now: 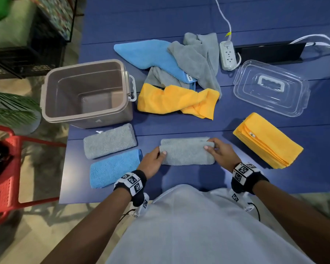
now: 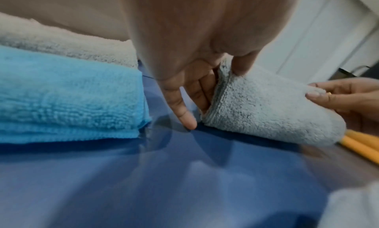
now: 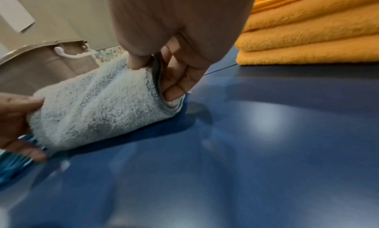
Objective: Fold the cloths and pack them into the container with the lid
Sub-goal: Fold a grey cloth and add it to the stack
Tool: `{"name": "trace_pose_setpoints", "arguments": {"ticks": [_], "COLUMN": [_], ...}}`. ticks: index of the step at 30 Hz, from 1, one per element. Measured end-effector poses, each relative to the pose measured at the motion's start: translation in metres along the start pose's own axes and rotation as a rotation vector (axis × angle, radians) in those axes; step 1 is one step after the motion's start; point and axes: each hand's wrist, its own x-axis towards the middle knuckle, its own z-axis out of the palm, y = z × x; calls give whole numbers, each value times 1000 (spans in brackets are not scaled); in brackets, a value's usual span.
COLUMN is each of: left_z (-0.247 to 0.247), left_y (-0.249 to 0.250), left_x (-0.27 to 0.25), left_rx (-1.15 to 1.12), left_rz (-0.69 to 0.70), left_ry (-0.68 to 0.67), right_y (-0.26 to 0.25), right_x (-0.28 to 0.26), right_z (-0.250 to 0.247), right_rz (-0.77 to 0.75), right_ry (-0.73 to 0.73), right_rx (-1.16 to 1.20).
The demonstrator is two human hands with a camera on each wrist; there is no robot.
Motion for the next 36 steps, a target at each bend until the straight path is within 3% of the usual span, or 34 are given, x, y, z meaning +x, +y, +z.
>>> {"name": "trace_pose_setpoints", "arguments": {"ticks": [6, 10, 13, 16, 20, 28, 30, 36], "left_z": [-1, 0, 0, 3, 7, 23, 28, 26], "left_y": [-7, 0, 7, 12, 22, 30, 29, 38], "left_x": [34, 38, 37, 37, 44, 48, 48, 49], "left_rx": [-89, 48, 205, 406, 913, 1052, 1104, 1130], "left_rz": [-155, -145, -114, 38, 253, 367, 375, 367], "left_ry": [157, 200, 216, 236, 89, -52, -85, -214], "right_y": [-5, -2, 1, -2, -8, -8, -8, -29], "right_x": [34, 45, 48, 50, 49, 16, 11, 17], "right_z": [9, 15, 20, 17, 13, 23, 27, 32], "right_rz": [119, 159, -16, -123, -204, -337, -308, -35], "right_ry": [13, 13, 68, -36, -199, -137, -169, -431], "right_rx": [-155, -333, -479, -509, -627, -695, -734, -910]}}
